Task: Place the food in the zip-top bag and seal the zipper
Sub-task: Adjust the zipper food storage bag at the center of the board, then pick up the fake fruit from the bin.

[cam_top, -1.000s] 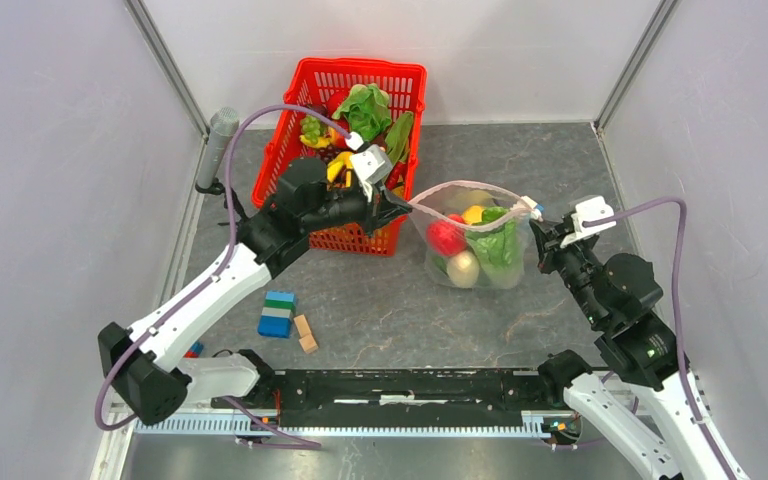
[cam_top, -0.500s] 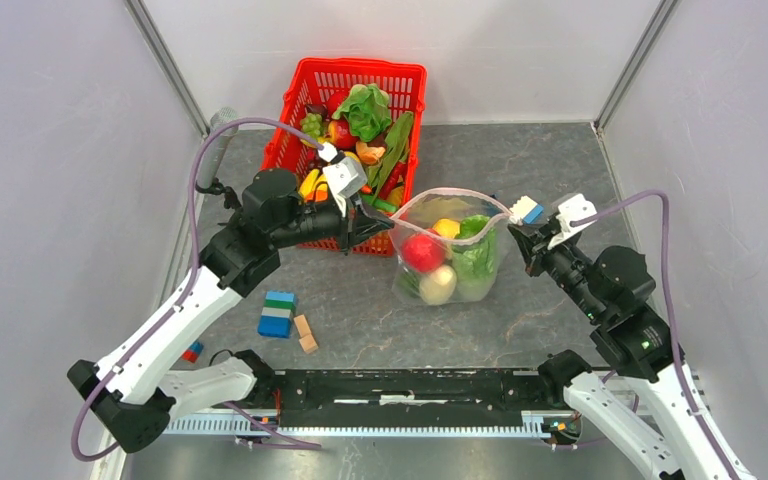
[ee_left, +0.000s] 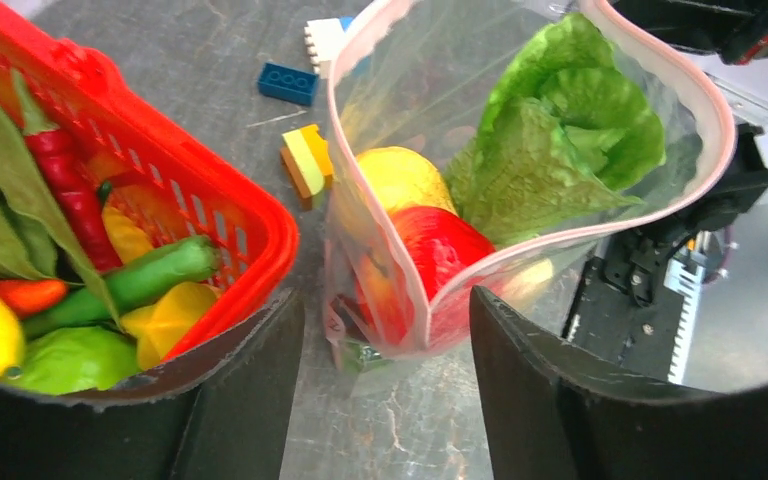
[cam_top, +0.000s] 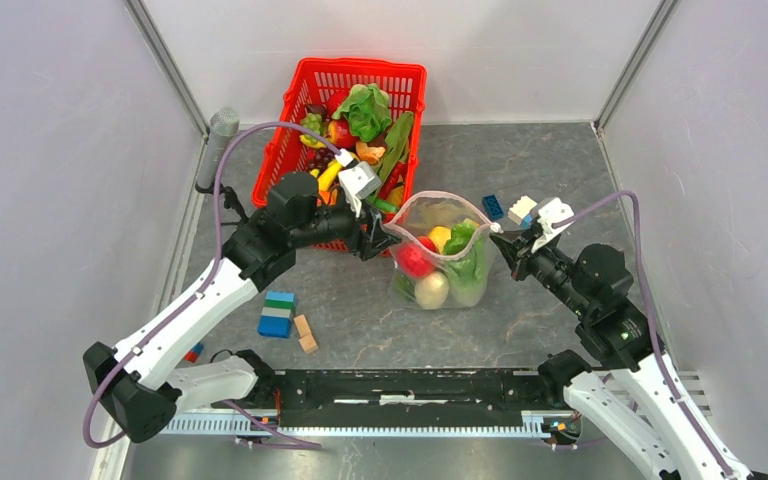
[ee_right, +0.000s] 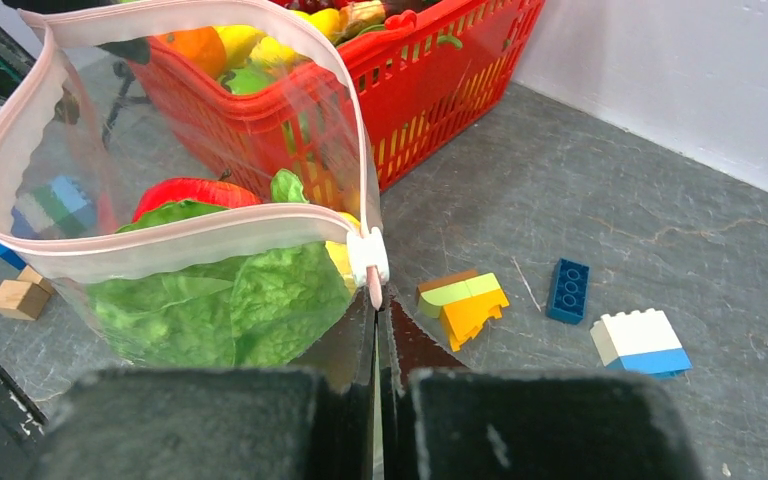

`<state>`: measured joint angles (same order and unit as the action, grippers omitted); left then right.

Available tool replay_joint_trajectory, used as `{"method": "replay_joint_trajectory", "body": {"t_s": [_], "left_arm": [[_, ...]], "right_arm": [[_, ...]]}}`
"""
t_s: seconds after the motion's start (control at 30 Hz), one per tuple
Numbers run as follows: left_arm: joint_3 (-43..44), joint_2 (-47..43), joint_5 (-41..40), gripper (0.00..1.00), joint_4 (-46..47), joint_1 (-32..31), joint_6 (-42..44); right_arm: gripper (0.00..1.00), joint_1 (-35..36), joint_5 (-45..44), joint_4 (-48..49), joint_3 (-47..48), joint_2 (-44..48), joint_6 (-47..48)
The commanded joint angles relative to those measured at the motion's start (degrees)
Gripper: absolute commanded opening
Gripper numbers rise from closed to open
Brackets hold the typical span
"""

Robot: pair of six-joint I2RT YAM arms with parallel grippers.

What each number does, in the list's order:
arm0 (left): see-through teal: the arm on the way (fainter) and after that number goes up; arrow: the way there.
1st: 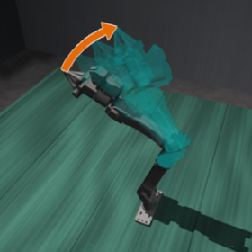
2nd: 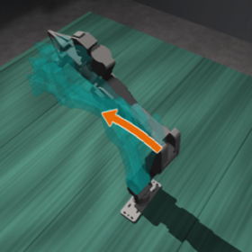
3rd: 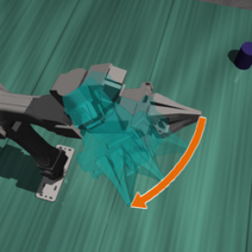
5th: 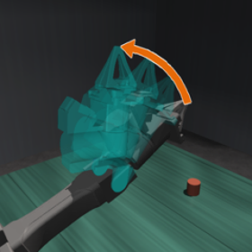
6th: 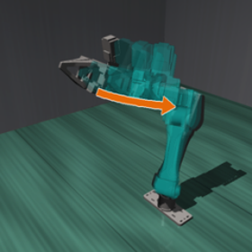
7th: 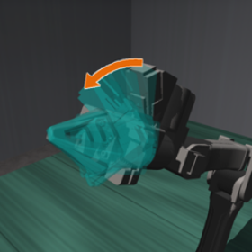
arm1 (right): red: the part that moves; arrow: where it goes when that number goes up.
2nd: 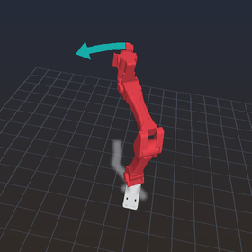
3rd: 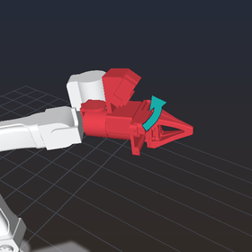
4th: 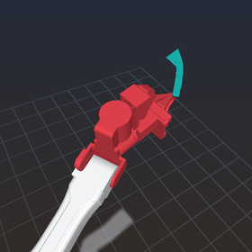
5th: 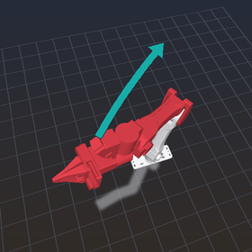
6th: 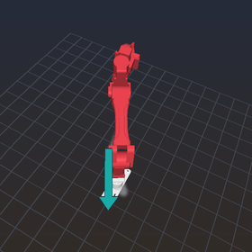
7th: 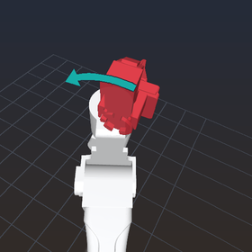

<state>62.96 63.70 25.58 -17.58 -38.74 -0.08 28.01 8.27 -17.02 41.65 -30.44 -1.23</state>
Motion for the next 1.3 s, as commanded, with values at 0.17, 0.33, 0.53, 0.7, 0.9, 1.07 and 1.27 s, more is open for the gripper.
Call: {"method": "replay_joint_trajectory", "body": {"t_s": [0.17, 0.33, 0.53, 0.7, 0.9, 1.07, 1.27], "left_arm": [[6.88, -2.90, -11.66, 1.00, -0.26, 0.33, 4.34], [9.20, -2.98, -16.18, 1.00, -3.04, 0.33, 5.69], [9.90, -2.27, -33.19, 1.00, -3.40, 1.14, 1.15], [17.43, 4.64, -42.85, 1.00, -10.34, 6.29, -7.61], [24.91, 15.79, -37.72, 1.00, -20.02, 10.56, -8.30], [24.94, 20.81, -40.85, 1.00, -24.05, 12.28, -6.97], [25.17, 23.52, -39.13, 1.00, -25.34, 14.90, -6.91]], "right_arm": [[0.00, -0.08, 2.69, 4.42, 0.79, -0.01, -0.70], [0.00, -0.06, 3.32, 3.70, 1.12, 0.17, -0.51], [0.00, -0.06, 3.28, 3.39, 1.07, 0.38, -0.42], [0.00, -0.05, 3.64, 3.06, 1.67, 0.37, -0.52], [0.00, -0.07, 4.17, 2.83, 2.04, 0.55, -0.95], [0.00, -0.03, 5.45, 2.32, 2.12, 0.44, -0.91], [0.00, -0.06, 5.57, 1.97, 2.50, 0.36, -0.51]]}}
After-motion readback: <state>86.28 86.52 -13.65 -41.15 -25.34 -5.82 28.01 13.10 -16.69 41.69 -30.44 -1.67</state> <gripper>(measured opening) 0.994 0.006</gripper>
